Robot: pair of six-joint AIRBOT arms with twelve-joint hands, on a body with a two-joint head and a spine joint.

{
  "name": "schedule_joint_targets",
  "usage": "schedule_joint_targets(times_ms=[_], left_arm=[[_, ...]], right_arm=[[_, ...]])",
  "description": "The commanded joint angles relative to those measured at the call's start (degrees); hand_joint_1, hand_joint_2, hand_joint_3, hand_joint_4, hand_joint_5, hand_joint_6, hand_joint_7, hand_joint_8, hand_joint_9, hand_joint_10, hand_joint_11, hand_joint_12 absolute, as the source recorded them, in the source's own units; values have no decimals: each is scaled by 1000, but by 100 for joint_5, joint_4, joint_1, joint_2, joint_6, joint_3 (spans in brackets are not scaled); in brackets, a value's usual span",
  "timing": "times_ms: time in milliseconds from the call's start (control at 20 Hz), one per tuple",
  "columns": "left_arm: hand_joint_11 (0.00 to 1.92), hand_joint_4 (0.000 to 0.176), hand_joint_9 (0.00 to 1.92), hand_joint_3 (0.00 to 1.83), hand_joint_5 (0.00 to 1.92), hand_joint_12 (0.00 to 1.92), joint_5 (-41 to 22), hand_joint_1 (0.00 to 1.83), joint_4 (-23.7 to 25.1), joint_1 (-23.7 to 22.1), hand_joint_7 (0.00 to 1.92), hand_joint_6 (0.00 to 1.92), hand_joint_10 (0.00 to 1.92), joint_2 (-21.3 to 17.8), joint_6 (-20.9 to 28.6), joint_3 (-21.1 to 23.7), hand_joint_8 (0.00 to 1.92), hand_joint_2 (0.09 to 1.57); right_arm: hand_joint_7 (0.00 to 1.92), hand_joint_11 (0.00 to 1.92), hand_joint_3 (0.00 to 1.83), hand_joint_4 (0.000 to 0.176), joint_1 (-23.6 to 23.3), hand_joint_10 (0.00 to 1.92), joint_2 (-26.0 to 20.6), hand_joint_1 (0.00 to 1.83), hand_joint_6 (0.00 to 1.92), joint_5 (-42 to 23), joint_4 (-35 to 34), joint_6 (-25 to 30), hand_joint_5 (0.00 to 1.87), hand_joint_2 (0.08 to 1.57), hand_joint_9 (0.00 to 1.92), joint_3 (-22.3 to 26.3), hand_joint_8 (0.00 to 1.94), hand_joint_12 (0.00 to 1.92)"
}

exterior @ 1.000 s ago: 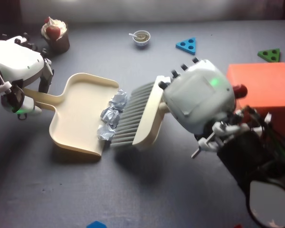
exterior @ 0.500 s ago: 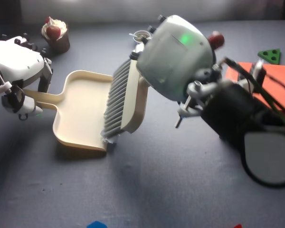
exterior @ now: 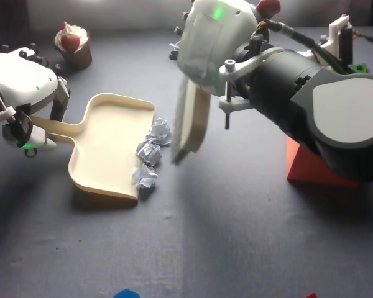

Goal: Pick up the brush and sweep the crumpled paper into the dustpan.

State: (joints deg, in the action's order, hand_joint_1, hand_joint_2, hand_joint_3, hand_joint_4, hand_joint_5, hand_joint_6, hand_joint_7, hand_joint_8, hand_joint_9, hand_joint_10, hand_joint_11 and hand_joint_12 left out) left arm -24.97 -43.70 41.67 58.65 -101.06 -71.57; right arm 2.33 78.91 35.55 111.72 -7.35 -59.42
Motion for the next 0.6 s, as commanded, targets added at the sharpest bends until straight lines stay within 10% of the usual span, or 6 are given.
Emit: schedule_joint_targets(times_ms=[0, 200, 550], left_arm=[[0, 60, 372, 2, 924, 909, -564, 1038, 114, -32, 441, 1067, 3, -45, -36, -3, 1, 1145], [0, 38, 367, 0, 915, 914, -584, 1043, 81, 8, 429, 1083, 7, -42, -35, 5, 6, 1152], [0, 21, 383, 1, 937, 924, -598, 1060, 66, 16, 450, 1047, 2, -26, -35, 22, 0, 1139]], right_arm=[[1048, 1457, 0, 0, -18, 1921, -6, 1327, 1921, 42, 335, -170, 759, 1201, 1280, -26, 1941, 1921], [1024, 1461, 0, 0, -133, 1921, 82, 1316, 1600, -406, -484, -955, 747, 1188, 1275, -234, 1941, 1921], [1045, 1431, 1, 0, -188, 1921, 147, 1290, 1921, -883, -1167, -1716, 800, 1195, 1249, -345, 1941, 1921]])
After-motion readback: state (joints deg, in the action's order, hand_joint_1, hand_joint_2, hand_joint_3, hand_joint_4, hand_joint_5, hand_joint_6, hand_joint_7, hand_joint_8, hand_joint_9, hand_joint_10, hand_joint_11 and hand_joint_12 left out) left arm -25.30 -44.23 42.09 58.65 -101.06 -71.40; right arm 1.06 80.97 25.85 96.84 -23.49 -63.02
